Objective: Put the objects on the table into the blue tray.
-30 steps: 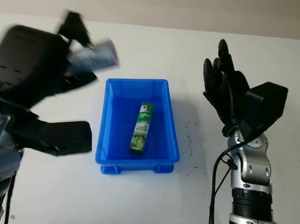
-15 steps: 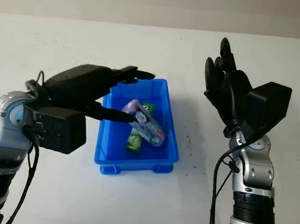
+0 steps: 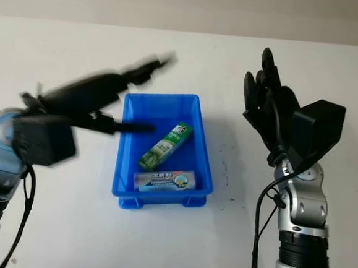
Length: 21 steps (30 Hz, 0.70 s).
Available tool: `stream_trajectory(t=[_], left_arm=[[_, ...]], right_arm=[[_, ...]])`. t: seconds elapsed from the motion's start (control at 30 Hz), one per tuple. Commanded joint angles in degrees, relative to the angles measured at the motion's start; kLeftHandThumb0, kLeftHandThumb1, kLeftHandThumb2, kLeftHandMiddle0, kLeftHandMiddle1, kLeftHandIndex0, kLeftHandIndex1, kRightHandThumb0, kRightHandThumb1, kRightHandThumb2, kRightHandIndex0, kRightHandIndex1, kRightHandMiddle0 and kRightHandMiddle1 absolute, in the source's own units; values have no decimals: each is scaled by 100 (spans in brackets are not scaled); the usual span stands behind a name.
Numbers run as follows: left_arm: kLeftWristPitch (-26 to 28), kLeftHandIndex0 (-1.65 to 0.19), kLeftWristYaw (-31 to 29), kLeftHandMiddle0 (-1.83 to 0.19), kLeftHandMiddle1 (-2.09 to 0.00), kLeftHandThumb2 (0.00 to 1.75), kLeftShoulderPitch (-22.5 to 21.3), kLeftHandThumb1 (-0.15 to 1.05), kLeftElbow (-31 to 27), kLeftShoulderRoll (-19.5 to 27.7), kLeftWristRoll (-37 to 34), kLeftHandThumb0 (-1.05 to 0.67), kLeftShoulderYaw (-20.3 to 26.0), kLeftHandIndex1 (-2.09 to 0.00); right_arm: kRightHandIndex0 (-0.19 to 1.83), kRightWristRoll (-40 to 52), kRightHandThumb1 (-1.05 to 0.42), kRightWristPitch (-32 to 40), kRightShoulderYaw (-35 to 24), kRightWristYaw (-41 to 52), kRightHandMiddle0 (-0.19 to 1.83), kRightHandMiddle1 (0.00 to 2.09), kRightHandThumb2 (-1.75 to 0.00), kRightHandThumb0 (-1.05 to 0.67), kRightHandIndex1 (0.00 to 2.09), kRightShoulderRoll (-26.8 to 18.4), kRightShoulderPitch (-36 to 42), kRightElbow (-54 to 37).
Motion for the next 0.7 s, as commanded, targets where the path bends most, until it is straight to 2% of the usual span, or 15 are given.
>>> stream_trajectory(t=[0.0,0.07,0.17,0.3,0.43,0.67], left_arm=[[1,19,454,19,0,60,118,105,398,-355,-577,-67,534,0],[-75,19,932,19,0,61,181,105,879,-741,-1338,-70,1120,0],[-385,19,1265,19,0,60,270,105,1415,-914,-1862,-73,1476,0],[-690,19,1327,19,0,64,547,105,1656,-958,-2140,-73,1565,0],[-658,19,1420,19,0,63,813,105,1563,-1171,-2472,-75,1556,0],[-738,19,1482,19,0,66,1136,105,1375,-1277,-2412,-76,1305,0]], right_arm=[[-19,42,-105,5,-35,16,-19,0,-64,-68,0,-16,-68,-88],[-19,90,-105,4,-59,-1,-19,0,-64,-68,0,29,-92,-62],[-19,119,-105,-22,-74,-68,-19,0,-64,-68,0,81,-120,18],[-19,95,-105,-97,-50,-252,-19,0,-64,-68,0,203,-115,136],[-19,69,-105,-170,37,-187,-19,0,-67,-68,0,252,-69,256],[-19,56,-105,-209,56,-150,-19,0,-69,-67,0,257,3,216]])
